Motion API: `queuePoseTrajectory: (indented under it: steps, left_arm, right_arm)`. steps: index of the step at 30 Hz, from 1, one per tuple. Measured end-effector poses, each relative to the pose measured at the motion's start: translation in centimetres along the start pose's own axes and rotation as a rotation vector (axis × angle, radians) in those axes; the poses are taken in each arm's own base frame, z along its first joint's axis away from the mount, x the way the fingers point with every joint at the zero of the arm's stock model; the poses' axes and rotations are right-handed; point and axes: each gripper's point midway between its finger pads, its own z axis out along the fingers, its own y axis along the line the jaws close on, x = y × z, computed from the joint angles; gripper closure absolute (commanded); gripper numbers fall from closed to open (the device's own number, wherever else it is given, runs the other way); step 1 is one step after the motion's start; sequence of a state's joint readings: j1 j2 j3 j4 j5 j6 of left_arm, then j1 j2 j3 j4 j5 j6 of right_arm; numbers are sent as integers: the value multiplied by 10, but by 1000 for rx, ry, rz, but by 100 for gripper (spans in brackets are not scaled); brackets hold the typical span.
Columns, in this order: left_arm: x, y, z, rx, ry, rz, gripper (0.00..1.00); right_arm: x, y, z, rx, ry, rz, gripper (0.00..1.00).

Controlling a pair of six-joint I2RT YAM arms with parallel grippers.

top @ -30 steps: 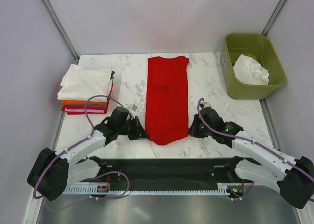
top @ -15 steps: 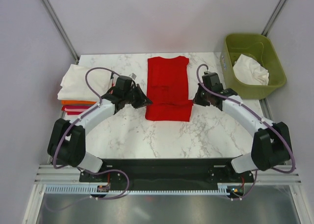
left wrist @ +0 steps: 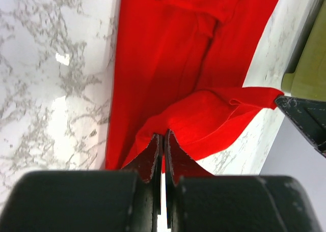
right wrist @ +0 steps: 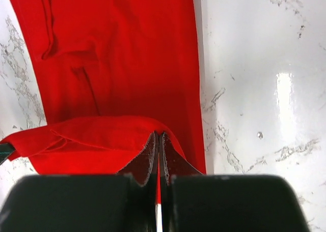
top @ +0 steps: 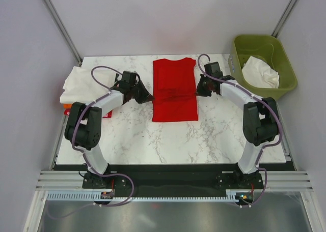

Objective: Fold and stack the t-shirts
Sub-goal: Fold the tshirt

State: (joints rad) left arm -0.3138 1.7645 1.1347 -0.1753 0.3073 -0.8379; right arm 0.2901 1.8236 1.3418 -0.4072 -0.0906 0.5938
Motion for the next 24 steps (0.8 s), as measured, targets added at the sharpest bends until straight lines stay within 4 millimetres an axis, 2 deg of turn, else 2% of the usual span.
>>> queuePoseTrajectory:
  steps: [11,16,17,18,19,20,21,23,24]
  left_arm:
    - [-34,-15,19,34,-30,-9,98]
    - [-48,-14,30,33,-39,-20,98]
    - [-51,-15,32,35,-40,-22,98]
    - [-54,-17,33,39,-41,-21,96]
    - [-57,-19,35,45,-41,-20,91]
    - [-61,-20,38,50,-42,-21,75]
    - [-65,-22,41,56,-44,-18,64]
    - [-70,-26,46,66,-39,-23,42]
    - [-73,-27,49,72,-33,-21,38]
  right_arm:
    - [-21,-4,32,-3,15,32,100]
    - [-33,-4,43,-15,15,47,98]
    - [-36,-3,45,-20,11,49,98]
    - [-40,-2,47,-25,9,51,93]
    - [-43,0,50,-31,7,54,88]
    - [-45,1,53,-35,6,58,79]
    - [-48,2,55,-39,4,63,60]
    - [-55,5,60,-50,-2,66,53]
    - [-56,6,61,-55,-2,64,48]
